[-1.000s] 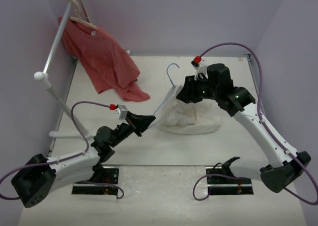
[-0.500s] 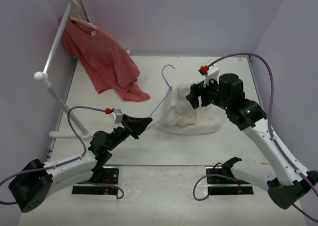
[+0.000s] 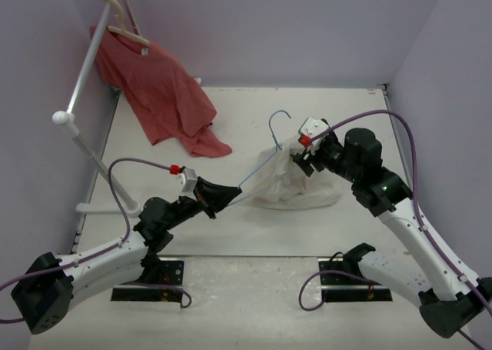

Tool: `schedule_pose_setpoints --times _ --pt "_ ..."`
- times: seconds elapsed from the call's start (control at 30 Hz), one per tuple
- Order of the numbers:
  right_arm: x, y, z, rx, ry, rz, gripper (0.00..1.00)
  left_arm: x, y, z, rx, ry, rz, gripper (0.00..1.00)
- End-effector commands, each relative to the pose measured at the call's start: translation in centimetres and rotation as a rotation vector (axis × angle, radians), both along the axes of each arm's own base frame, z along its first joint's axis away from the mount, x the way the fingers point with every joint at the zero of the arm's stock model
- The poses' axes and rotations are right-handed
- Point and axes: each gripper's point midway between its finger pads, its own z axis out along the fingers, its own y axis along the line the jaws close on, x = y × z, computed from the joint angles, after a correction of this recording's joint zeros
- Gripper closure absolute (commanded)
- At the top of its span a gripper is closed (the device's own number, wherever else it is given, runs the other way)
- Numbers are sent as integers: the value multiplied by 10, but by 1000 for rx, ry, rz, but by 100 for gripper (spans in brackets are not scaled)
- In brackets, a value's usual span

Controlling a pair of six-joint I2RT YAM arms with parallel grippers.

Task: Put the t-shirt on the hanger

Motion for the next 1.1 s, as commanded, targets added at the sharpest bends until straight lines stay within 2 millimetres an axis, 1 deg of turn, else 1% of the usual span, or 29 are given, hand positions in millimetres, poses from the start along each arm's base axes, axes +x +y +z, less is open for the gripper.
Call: schedule_pose_setpoints --times 0.0,0.1,0.13,0.2,0.27,0.3,0.33,0.37,0.43,0.5,0.53,0.6,0.63,0.67,0.73,0.77,0.8,0.83,0.87,0.9,0.93,1.0,1.07 --pt "-2 20 16 -9 -67 133 29 -14 -5 49 -79 -141 -78 100" --pt "-3 24 10 -10 -83 146 28 -16 -10 56 -65 -158 -102 100" --pt "-2 23 11 -9 -87 142 28 -15 -10 58 -63 -161 -104 100" --pt "-5 24 9 -9 -93 149 31 -15 -10 64 -67 -172 -99 100" --pt "-7 24 8 -16 -97 155 34 -14 -10 66 -67 -175 -96 100" --pt "-7 24 7 -15 -104 152 45 -14 -10 70 -73 -181 -96 100" --pt "-8 25 8 -6 -118 153 62 -14 -10 73 -76 -186 -98 100" --pt "-9 25 12 5 -133 155 75 -14 -11 75 -76 -187 -99 100" --pt "-11 25 22 27 -168 154 98 -9 -13 76 -70 -173 -86 100" --pt "-12 23 28 42 -193 144 100 -2 -15 77 -47 -151 -62 100" --pt "-11 22 30 42 -214 137 100 3 -15 78 -38 -137 -45 96" --pt "-12 13 34 27 -303 119 100 24 -11 76 0 -75 58 73" --pt "-12 8 38 36 -342 94 100 39 -5 75 5 -38 146 35" --pt "-10 2 40 35 -357 60 100 51 3 74 11 4 220 20" --pt "-6 -9 43 27 -377 -2 100 67 18 68 29 84 342 6" --pt "-4 -13 45 25 -389 -28 100 74 28 65 29 127 408 0" --pt "-3 -16 49 30 -406 -48 100 82 43 68 -4 182 500 0" --pt "-2 -18 51 33 -416 -58 100 85 51 62 4 219 544 0" --pt "-1 -22 54 34 -427 -82 100 88 62 49 24 286 609 0" --pt "2 -27 58 35 -440 -117 100 90 78 43 8 355 691 0" --pt "6 -33 60 32 -443 -154 100 89 86 43 -33 402 722 2" --pt "12 -41 60 21 -441 -213 100 82 93 33 -82 477 728 5" --pt "15 -43 62 15 -440 -231 100 73 89 21 -117 503 675 6"
